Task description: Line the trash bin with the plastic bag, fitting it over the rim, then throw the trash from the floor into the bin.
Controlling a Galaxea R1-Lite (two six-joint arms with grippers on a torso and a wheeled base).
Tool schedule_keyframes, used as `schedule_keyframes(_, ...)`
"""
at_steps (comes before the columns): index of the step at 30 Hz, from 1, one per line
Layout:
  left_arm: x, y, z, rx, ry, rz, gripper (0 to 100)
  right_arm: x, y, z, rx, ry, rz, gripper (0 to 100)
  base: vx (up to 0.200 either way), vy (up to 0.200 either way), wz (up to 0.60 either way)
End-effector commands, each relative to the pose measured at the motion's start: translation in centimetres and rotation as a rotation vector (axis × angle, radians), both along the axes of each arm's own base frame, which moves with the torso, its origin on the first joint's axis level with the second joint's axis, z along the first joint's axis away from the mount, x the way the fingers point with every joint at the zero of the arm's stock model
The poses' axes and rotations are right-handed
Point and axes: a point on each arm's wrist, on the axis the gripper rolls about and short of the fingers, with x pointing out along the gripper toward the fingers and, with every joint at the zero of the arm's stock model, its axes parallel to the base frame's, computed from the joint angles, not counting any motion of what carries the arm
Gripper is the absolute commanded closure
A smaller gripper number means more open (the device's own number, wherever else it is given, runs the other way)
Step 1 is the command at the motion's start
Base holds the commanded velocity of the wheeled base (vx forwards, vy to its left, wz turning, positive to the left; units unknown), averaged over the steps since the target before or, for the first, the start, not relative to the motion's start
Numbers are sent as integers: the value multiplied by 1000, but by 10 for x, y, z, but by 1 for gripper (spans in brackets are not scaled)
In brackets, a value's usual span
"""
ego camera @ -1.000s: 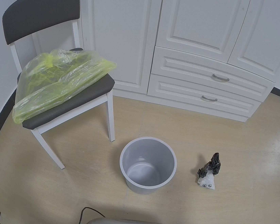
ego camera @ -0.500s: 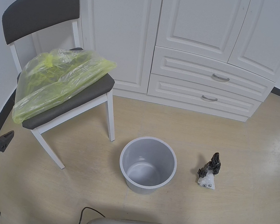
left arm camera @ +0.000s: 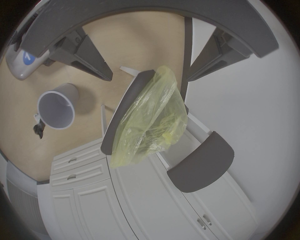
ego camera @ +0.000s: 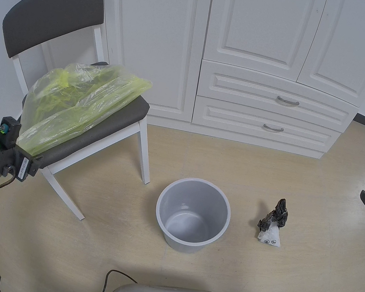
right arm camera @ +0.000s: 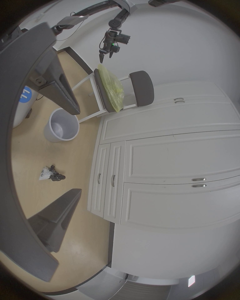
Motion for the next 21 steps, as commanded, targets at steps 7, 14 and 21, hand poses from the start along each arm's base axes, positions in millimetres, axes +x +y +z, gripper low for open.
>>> schedule_keyframes(7, 68, 29, -36, 135, 85, 105, 0, 2, 0, -2, 1, 14, -6, 0, 0, 0, 0)
schedule_keyframes(14, 80, 34, -43, 135, 97, 119, 0, 2, 0, -3, 0, 18, -5, 0, 0, 0, 0)
schedule_keyframes(21, 99, 35, -40, 141, 63, 125, 0, 3, 0, -4, 0, 23, -5, 0, 0, 0, 0)
